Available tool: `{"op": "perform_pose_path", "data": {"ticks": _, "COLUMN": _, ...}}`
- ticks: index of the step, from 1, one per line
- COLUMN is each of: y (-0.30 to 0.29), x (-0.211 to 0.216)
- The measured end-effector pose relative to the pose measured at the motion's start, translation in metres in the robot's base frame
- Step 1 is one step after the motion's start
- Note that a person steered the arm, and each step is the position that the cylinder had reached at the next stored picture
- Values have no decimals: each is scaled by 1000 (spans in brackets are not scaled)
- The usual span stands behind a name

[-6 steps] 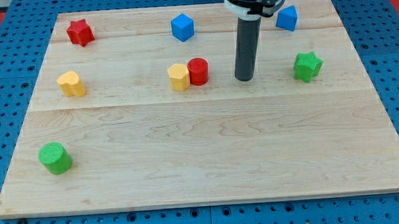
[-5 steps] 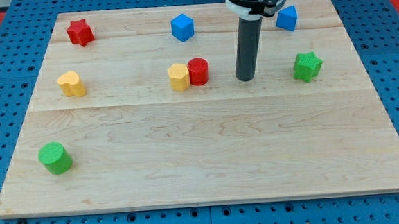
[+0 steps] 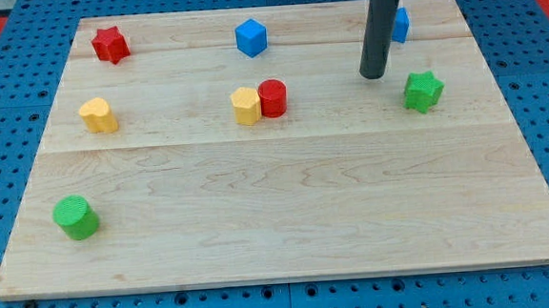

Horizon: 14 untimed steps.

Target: Locate the arm to the top of the red circle

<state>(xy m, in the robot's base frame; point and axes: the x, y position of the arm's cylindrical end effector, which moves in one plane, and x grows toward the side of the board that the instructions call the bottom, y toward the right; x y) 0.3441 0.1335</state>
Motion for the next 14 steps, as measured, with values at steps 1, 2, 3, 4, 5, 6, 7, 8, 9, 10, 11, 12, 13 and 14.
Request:
{"op": "perform_pose_path", "data": {"ticks": 1, "y": 2, "x": 0}}
{"op": "perform_pose_path", "data": {"ticks": 2, "y": 8, "x": 0}}
{"op": "perform_pose_path", "data": {"ticks": 3, "y": 7, "x": 0}}
{"op": "perform_pose_path", "data": {"ticks": 4, "y": 6, "x": 0}}
{"op": "perform_pose_path", "data": {"ticks": 5, "y": 5, "x": 0}}
{"op": "perform_pose_path", "data": {"ticks": 6, "y": 5, "x": 0}}
{"op": "perform_pose_path", "data": {"ticks": 7, "y": 3, "x": 0}}
{"op": "perform_pose_path", "data": {"ticks": 8, "y": -14, "x": -1}}
{"op": "perform_pose_path", "data": {"ticks": 9, "y": -79, "x": -5}}
{"op": "perform_pose_path", "data": {"ticks": 10, "y": -131, "x": -4}}
{"op": "perform_pose_path", "data": {"ticks": 11, "y": -133, "x": -4}}
{"op": "perform_pose_path", "data": {"ticks": 12, "y": -133, "x": -4}}
{"op": "perform_pose_path", "data": {"ticks": 13, "y": -138, "x": 3}}
{"op": "perform_pose_path", "data": {"ticks": 14, "y": -181, "x": 3}}
